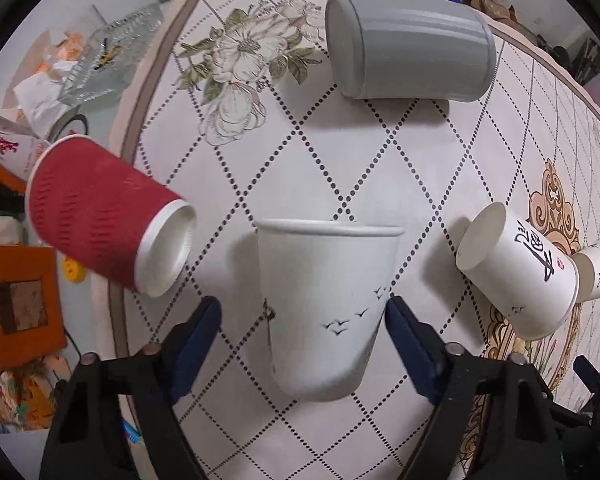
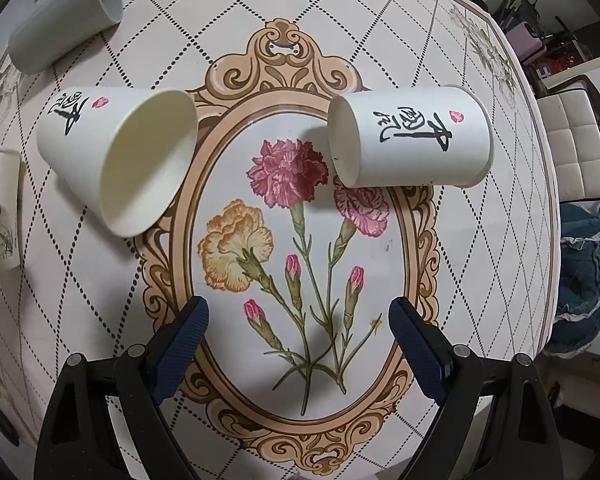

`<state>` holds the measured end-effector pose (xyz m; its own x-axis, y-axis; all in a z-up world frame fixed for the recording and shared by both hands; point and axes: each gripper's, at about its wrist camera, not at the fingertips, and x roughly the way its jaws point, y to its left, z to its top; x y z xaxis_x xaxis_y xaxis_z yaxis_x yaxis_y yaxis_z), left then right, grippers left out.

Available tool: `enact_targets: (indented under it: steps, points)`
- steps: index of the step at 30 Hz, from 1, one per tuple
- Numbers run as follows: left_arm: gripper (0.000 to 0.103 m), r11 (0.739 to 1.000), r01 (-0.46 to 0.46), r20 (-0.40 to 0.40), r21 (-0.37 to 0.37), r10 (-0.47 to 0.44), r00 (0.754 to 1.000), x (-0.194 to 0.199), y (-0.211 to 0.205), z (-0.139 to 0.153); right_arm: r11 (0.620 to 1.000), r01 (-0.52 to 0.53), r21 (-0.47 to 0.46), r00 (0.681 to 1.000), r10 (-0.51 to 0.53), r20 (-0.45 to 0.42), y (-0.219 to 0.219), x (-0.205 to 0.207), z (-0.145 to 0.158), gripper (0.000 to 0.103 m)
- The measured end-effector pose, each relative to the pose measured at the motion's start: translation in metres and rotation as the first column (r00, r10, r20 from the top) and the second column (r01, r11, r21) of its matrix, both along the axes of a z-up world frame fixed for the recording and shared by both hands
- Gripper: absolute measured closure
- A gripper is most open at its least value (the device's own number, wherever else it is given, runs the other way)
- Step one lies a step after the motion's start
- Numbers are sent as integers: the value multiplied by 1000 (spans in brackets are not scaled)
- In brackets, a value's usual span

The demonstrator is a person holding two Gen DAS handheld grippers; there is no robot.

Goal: Flip cup upright
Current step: 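Lift the white cup with the left gripper and carry it toward the right gripper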

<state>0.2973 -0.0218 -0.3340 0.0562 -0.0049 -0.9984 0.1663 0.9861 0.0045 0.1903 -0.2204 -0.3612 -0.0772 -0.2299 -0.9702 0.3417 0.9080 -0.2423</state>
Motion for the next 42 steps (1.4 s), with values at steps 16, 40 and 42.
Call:
enact_targets:
  steps: [16, 40, 42]
  points:
    - [43, 999, 48, 31, -11, -47, 998, 2, 2, 15, 1000, 10, -13, 1000, -9, 12, -1, 6, 11, 10]
    - [43, 999, 35, 63, -38, -33, 997, -122, -19, 76, 998, 51, 26, 994, -53, 96, -29, -84, 58, 10]
    - [43, 998, 41, 50, -41, -39, 998, -139, -31, 76, 998, 57, 27, 994, -59, 97, -37, -96, 60, 10]
